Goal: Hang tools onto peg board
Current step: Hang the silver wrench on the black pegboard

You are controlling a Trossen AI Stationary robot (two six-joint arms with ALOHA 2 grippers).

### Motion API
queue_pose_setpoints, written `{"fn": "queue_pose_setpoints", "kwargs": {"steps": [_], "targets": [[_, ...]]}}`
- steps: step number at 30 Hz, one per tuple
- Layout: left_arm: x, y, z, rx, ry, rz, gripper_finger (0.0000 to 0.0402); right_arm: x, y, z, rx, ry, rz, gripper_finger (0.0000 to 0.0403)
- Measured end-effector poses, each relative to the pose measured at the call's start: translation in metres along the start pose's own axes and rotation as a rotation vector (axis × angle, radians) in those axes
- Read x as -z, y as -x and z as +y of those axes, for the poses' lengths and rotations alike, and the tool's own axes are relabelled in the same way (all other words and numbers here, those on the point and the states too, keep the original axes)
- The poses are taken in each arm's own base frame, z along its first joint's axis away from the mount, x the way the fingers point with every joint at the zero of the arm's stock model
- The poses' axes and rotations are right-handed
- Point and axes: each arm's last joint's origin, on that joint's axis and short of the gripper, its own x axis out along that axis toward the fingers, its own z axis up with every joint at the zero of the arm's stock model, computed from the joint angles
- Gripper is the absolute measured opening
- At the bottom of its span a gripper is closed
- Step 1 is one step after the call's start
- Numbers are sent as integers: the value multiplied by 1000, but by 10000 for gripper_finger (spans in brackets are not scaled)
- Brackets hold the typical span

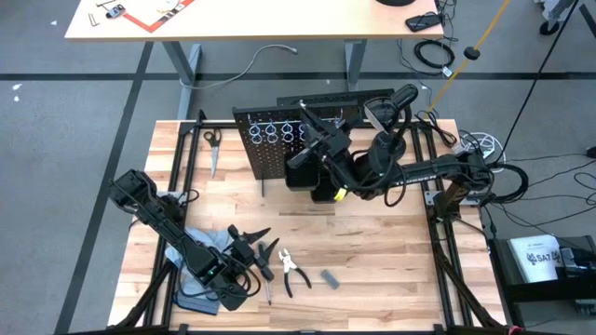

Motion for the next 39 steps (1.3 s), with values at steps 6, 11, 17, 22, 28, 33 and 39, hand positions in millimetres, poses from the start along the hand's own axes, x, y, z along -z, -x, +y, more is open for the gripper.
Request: {"fn": "queue_pose_setpoints", "kwargs": {"steps": [6,11,17,22,28,33,39], "targets": [[0,0,0,0,0,0,187,6,-3,0,-13,49,24,4],[0,0,0,0,0,0,187,9,-4,0,-19,83,36,4],[0,0,0,0,0,0,187,13,-5,1,-30,126,71,5],[-3,0,-2,5,49,-7,187,15,-4,2,-37,136,88,4],[-4,0,-3,7,67,-9,187,18,-3,4,-26,185,126,4],[-4,-1,-3,3,68,-10,187,18,-2,5,-29,216,142,4],[-4,-1,-3,3,67,-10,187,19,-1,6,-14,228,160,4]]}}
